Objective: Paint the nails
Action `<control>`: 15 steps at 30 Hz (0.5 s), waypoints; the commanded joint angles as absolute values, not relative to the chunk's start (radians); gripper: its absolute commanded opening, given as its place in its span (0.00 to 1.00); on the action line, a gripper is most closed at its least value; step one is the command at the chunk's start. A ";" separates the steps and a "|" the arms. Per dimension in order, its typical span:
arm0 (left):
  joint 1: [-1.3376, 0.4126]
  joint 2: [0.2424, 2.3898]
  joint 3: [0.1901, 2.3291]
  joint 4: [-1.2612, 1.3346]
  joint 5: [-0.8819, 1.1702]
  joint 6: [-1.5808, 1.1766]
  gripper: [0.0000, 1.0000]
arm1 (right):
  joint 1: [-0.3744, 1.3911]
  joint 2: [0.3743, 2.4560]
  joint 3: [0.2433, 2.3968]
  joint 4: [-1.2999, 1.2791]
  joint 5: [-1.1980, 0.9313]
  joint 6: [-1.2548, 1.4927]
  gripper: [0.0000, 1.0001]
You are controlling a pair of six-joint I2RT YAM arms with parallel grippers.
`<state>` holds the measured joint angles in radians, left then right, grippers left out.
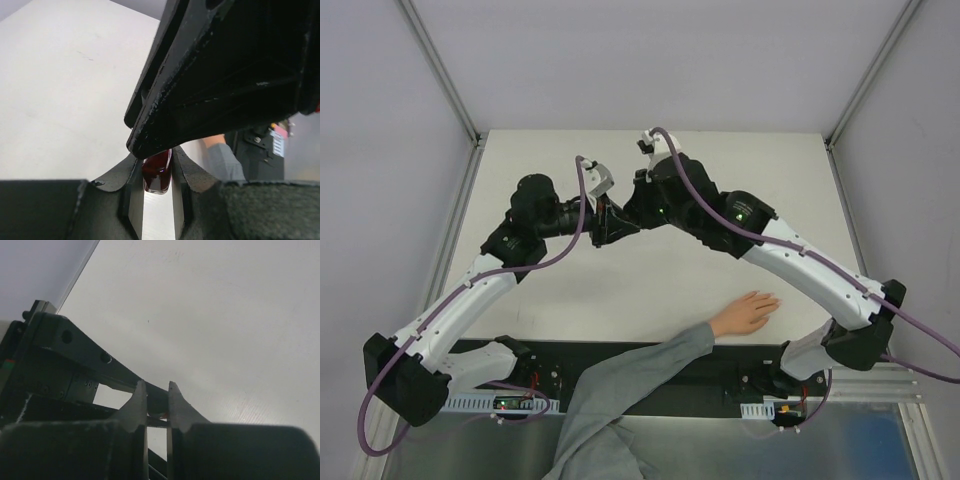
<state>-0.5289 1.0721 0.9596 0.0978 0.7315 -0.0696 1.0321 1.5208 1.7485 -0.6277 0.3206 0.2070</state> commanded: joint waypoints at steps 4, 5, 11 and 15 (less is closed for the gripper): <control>-0.540 1.071 0.997 0.331 1.296 -0.216 0.00 | 0.939 1.330 1.458 -0.353 -0.488 -0.219 0.01; -0.540 1.074 0.994 0.372 1.404 -0.295 0.00 | 0.934 1.300 1.403 -0.289 -0.632 -0.222 0.00; -0.543 1.065 0.980 0.400 1.424 -0.290 0.00 | 0.905 1.269 1.371 -0.238 -0.666 -0.184 0.00; -0.543 1.078 0.985 0.385 1.387 -0.279 0.00 | 0.904 1.253 1.382 -0.239 -0.606 -0.131 0.00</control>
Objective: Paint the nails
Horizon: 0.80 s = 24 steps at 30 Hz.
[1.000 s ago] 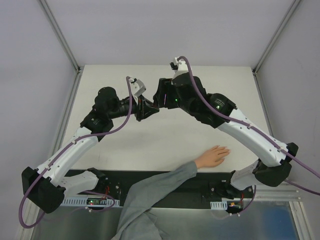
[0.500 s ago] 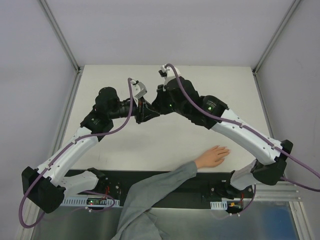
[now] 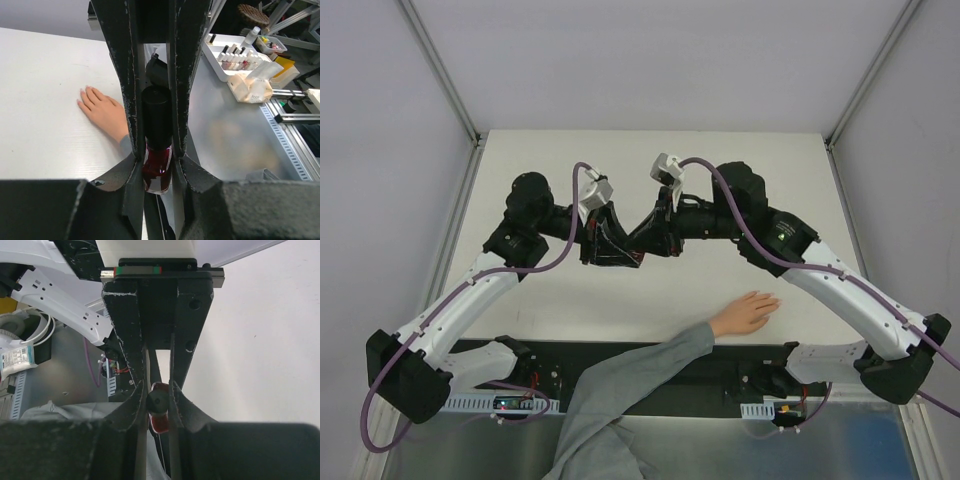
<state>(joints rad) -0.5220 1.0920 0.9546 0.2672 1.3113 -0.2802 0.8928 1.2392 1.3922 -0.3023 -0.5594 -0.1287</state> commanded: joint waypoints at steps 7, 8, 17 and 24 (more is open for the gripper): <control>-0.541 1.063 1.005 0.220 1.140 -0.123 0.00 | 0.911 1.255 1.468 -0.392 -0.269 0.030 0.58; -0.541 1.058 1.003 0.192 1.090 -0.109 0.00 | 0.917 1.243 1.476 -0.411 -0.218 0.088 0.61; -0.541 1.043 0.997 0.140 0.809 -0.051 0.00 | 0.940 1.201 1.545 -0.600 0.225 0.345 0.68; -0.541 1.031 0.992 0.127 0.756 -0.034 0.00 | 1.009 1.316 1.682 -0.673 0.353 0.365 0.60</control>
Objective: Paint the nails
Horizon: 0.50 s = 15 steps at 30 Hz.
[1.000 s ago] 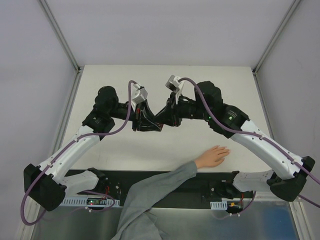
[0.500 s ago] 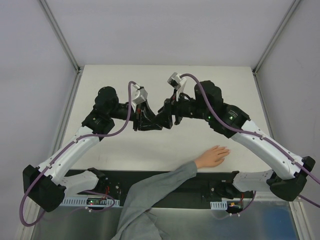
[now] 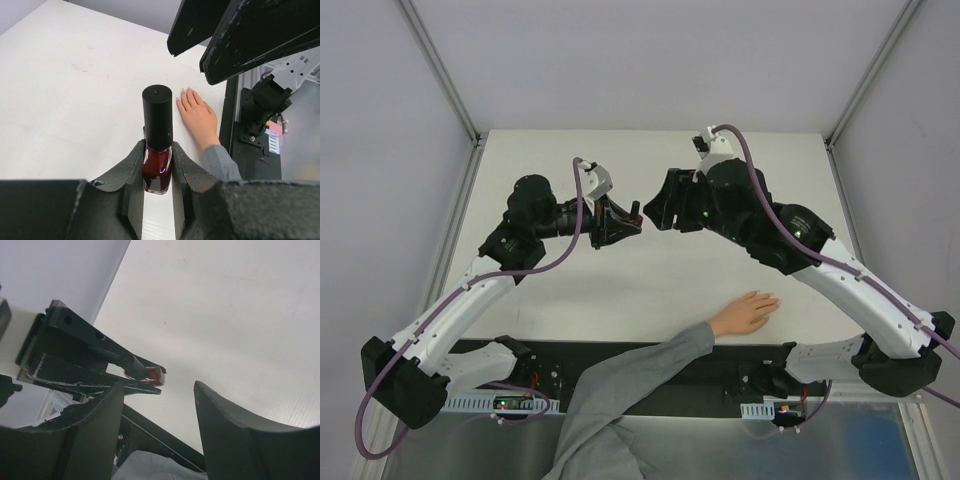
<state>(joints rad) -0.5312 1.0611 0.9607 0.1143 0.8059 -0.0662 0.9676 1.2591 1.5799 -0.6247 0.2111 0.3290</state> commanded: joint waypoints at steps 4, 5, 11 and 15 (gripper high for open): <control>-0.543 1.037 0.994 0.120 0.739 -0.032 0.00 | 1.032 1.354 1.716 -0.655 0.388 0.339 0.60; -0.543 1.037 0.996 0.118 0.739 -0.032 0.00 | 1.035 1.364 1.723 -0.653 0.391 0.334 0.60; -0.545 1.039 0.997 0.118 0.735 -0.034 0.00 | 1.042 1.442 1.764 -0.650 0.354 0.324 0.55; -0.548 1.038 0.999 0.117 0.745 -0.035 0.00 | 1.042 1.469 1.763 -0.641 0.336 0.308 0.46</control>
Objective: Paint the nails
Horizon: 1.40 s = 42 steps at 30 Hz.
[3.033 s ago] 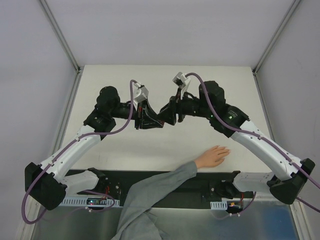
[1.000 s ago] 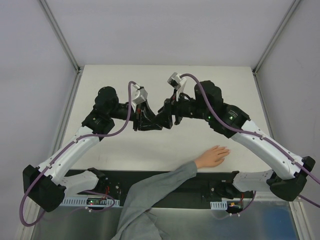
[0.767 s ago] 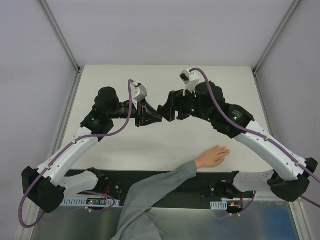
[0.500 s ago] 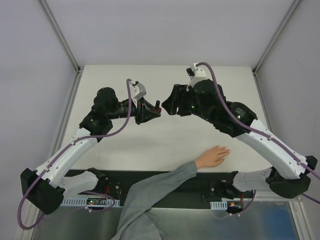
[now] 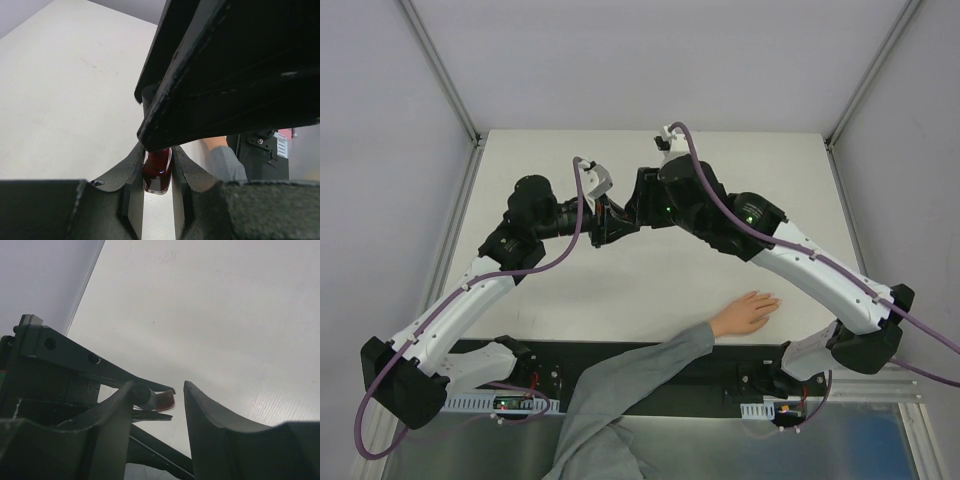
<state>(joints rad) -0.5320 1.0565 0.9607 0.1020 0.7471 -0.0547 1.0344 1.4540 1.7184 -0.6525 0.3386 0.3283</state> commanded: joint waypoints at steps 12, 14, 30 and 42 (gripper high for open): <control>-0.549 1.118 1.025 0.467 1.428 -0.355 0.00 | 0.922 1.237 1.311 -0.320 -0.654 -0.355 0.00; -0.549 1.108 0.979 0.599 1.456 -0.493 0.00 | 0.835 1.239 1.267 -0.241 -0.766 -0.298 0.00; -0.548 1.060 1.022 0.117 0.905 -0.072 0.00 | 0.836 1.207 1.443 -0.471 -0.182 0.133 0.68; -0.548 1.046 1.025 0.071 0.696 -0.034 0.00 | 0.957 1.270 1.594 -0.569 0.227 0.279 0.72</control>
<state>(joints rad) -0.5381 1.0725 0.9852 0.0589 0.7460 -0.0624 0.9031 1.2346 1.4860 -0.5297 0.0422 0.2253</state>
